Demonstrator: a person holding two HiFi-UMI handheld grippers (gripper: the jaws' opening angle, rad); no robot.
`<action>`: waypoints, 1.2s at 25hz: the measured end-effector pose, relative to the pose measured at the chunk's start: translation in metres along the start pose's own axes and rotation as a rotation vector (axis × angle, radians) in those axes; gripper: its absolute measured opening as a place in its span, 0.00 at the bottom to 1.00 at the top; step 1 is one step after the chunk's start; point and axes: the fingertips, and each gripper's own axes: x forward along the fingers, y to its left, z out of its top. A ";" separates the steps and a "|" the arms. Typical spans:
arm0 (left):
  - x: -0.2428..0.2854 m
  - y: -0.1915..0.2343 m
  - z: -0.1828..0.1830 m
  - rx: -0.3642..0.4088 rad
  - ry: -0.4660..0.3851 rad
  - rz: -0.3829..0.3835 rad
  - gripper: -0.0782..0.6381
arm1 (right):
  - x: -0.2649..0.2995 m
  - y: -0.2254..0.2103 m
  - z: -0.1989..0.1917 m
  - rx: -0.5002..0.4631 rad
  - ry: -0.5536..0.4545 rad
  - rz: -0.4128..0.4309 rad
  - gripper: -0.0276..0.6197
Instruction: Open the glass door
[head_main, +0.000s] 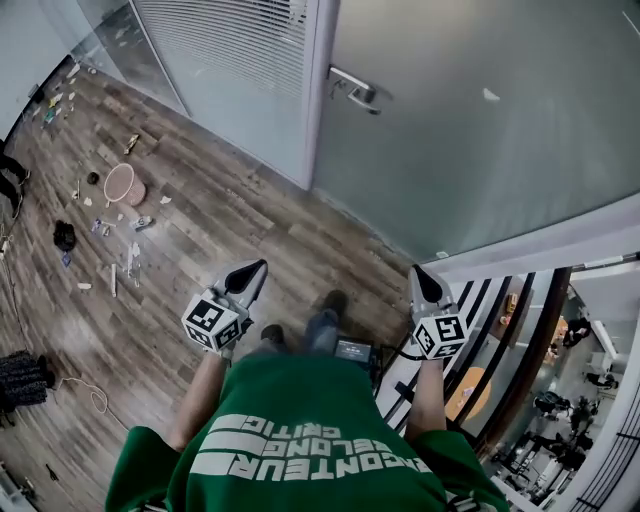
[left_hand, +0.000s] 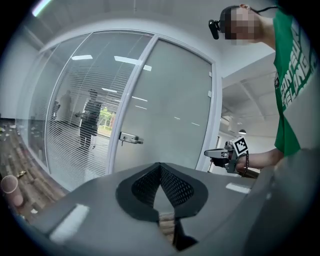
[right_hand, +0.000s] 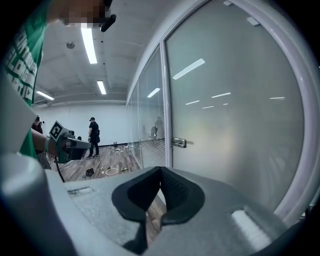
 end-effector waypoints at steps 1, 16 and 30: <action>0.010 0.001 0.005 0.004 -0.003 0.006 0.13 | 0.011 -0.012 0.006 -0.014 0.000 0.014 0.03; 0.080 0.009 0.036 -0.037 -0.069 0.249 0.13 | 0.181 -0.114 0.076 -0.184 0.027 0.275 0.15; 0.069 0.073 0.040 -0.123 -0.136 0.481 0.13 | 0.360 -0.126 0.101 -0.336 0.232 0.350 0.24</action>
